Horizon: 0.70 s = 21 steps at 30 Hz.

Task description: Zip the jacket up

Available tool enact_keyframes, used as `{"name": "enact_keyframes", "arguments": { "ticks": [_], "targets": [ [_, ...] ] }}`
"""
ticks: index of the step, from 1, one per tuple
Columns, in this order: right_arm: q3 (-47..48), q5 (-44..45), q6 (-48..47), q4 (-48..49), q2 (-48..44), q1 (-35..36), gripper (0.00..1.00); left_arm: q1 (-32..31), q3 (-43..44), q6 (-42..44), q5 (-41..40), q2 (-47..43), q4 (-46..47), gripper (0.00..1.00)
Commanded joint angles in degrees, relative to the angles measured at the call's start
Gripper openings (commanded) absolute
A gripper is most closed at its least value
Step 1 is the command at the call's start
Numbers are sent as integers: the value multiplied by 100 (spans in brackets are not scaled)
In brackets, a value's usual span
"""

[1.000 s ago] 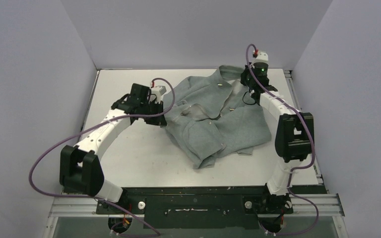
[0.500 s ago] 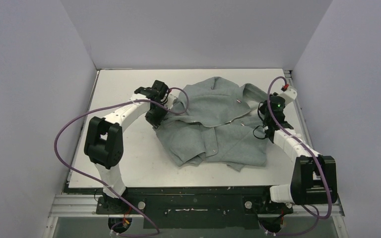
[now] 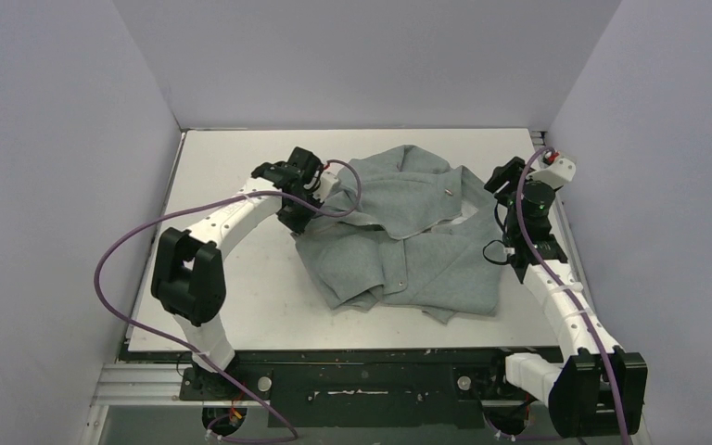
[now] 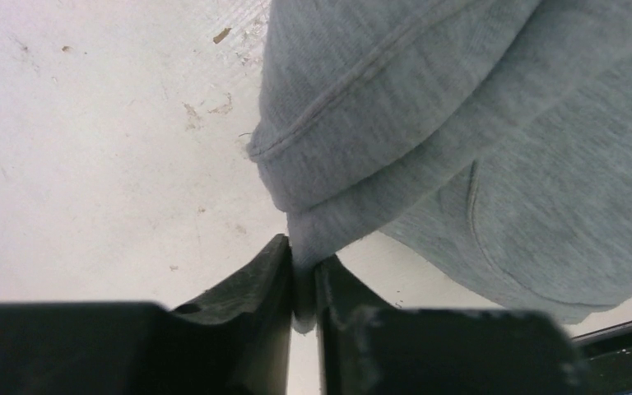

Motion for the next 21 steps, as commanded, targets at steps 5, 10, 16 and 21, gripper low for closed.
{"name": "enact_keyframes", "arguments": {
  "ticks": [5, 10, 16, 21],
  "targets": [
    [402, -495, -393, -498, -364, -20, 62, 408, -768, -981, 791, -1261, 951, 74],
    [279, -806, -307, -479, -358, -20, 62, 875, -1961, -2387, 892, -2396, 2058, 97],
    [135, -1218, -264, -391, -396, -3, 60, 1000, -4583, -4860, 1313, -4415, 4799, 97],
    [42, -1443, -247, -321, -442, 15, 60, 993, -7555, -6535, 1375, -5724, 8998, 97]
  ]
}}
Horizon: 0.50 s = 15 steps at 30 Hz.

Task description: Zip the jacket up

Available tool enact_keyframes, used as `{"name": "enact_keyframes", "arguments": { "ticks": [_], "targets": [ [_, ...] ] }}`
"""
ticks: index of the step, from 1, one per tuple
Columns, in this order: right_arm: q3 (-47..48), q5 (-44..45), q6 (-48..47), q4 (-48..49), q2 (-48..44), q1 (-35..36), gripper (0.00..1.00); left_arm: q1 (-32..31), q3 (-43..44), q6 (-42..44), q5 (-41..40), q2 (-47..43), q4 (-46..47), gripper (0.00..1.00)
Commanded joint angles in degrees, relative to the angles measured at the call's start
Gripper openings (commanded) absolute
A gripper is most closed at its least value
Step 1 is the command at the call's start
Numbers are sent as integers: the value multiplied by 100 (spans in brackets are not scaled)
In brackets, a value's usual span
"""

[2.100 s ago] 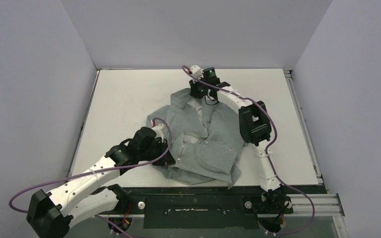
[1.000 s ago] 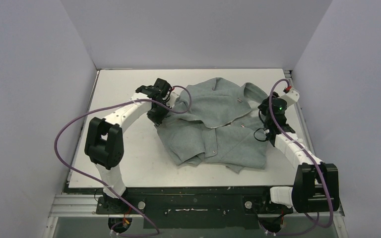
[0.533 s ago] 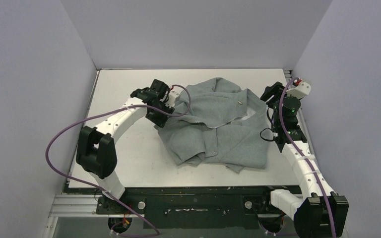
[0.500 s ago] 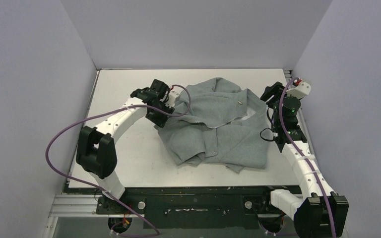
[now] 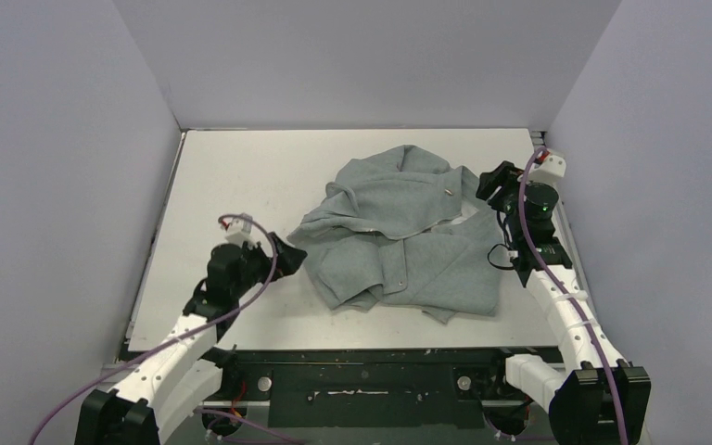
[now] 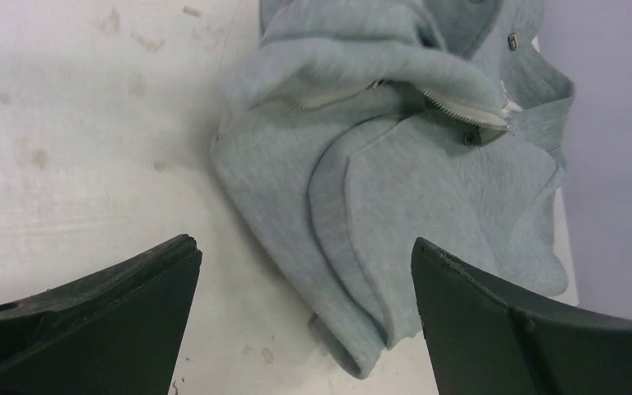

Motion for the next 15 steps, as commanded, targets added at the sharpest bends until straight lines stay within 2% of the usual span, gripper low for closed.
{"name": "enact_keyframes", "arguments": {
  "ticks": [1, 5, 9, 11, 15],
  "targets": [
    [-63, -372, 35, 210, -159, 13, 60, -6, -1743, -1844, -5, -637, 4020, 96],
    [-77, -530, 71, 255, -174, 13, 59, 6, -1733, -1163, -359, -562, 3837, 95],
    [-71, -574, 91, 302, -172, 13, 59, 30, -1734, -799, -423, 180, 4613, 93],
    [-70, -602, 128, 320, -185, 13, 59, 89, -1741, -699, -435, 753, 5082, 88],
    [-79, -700, 171, 323, -197, 20, 59, 228, -1652, -838, 120, 2168, 6409, 75]
  ]
}}
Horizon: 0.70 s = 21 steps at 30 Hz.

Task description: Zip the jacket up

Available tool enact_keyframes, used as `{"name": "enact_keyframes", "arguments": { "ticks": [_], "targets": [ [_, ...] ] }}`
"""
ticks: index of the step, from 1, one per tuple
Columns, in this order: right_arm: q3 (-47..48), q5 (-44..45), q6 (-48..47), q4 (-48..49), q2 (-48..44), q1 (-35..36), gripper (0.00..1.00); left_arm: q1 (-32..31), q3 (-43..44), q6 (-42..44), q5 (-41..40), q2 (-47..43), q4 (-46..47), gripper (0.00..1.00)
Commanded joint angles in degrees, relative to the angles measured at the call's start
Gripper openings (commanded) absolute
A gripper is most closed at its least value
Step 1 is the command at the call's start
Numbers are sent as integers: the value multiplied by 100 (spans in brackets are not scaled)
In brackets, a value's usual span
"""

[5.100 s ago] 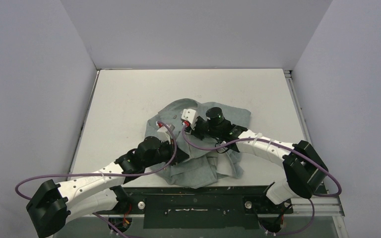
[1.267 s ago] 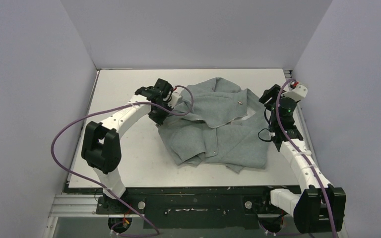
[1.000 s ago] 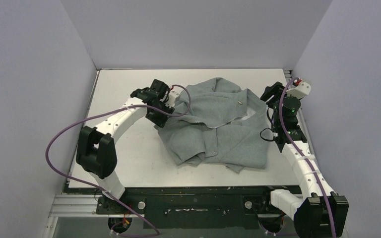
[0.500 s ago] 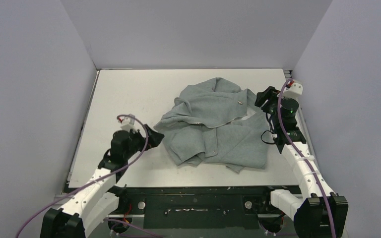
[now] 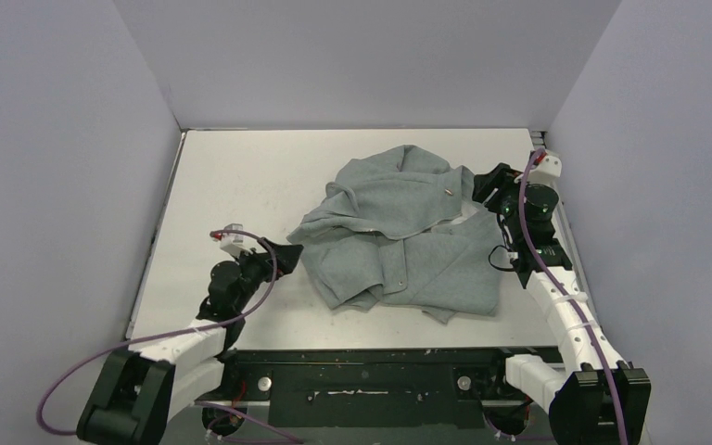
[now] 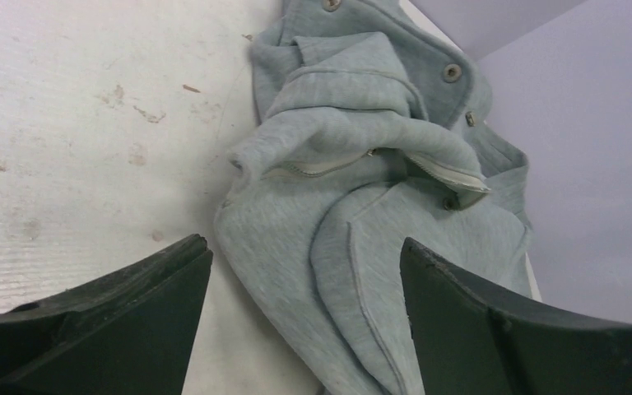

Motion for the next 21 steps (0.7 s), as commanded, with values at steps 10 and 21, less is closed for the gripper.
{"name": "enact_keyframes", "arguments": {
  "ticks": [10, 21],
  "targets": [
    [29, -204, 58, 266, -203, 35, 59, 278, 601, -335, 1070, 2921, 3502, 69],
    [107, -272, 89, 210, -244, 61, 59, 279, 738, -539, 1014, 4131, 4351, 70]
  ]
}}
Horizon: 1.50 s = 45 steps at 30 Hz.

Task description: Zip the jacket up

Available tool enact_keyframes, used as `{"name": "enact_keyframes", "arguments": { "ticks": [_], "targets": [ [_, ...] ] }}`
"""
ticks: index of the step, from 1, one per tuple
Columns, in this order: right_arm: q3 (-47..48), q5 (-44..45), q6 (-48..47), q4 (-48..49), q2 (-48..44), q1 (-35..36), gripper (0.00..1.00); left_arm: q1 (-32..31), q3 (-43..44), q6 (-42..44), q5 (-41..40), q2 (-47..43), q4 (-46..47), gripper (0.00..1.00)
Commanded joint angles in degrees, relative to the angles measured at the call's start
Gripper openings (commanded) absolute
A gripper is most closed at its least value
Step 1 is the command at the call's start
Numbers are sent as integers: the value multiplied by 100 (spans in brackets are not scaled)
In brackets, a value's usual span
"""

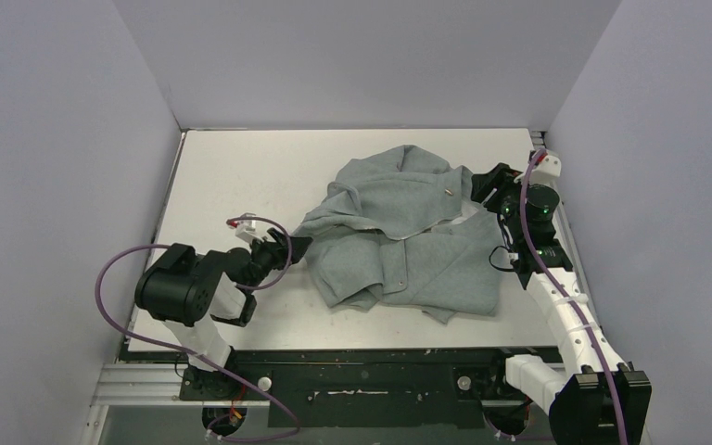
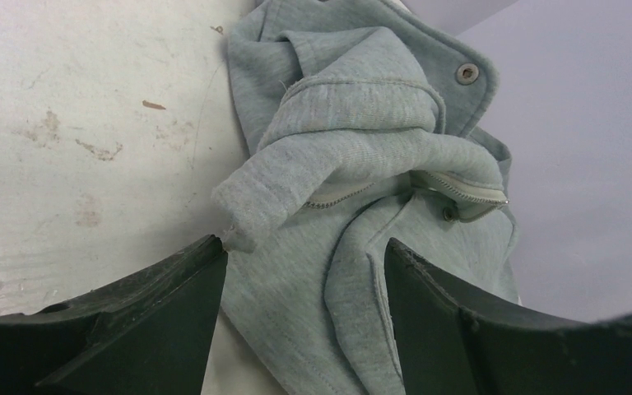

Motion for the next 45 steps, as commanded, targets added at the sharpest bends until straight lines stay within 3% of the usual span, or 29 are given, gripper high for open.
{"name": "enact_keyframes", "arguments": {
  "ticks": [1, 6, 15, 21, 27, 36, 41, 45],
  "targets": [
    [107, -121, 36, 172, -196, 51, 59, 27, 156, -186, 34, 471, 1028, 71],
    [138, -130, -3, 102, -216, 51, 59, 29, 175, -144, -50, 721, 1170, 76],
    [110, -211, 1, 79, -238, 51, 59, -60, 310, 824, -394, 93, -261, 77],
    [160, -284, 1, 79, -201, 51, 59, -132, 405, 936, -377, 323, -269, 77],
    [188, -306, -36, 47, -220, 51, 59, -396, 456, 764, -362, 912, 365, 74],
    [159, -297, -70, -52, -269, 51, 59, -259, 449, 313, -105, 1712, 1898, 45],
    [116, -314, -69, -77, -281, 51, 59, -190, 416, 374, -94, 1564, 1938, 27],
    [99, -315, -107, -103, -287, 51, 59, -186, 470, 233, 216, 1221, 1900, 4]
  ]
}}
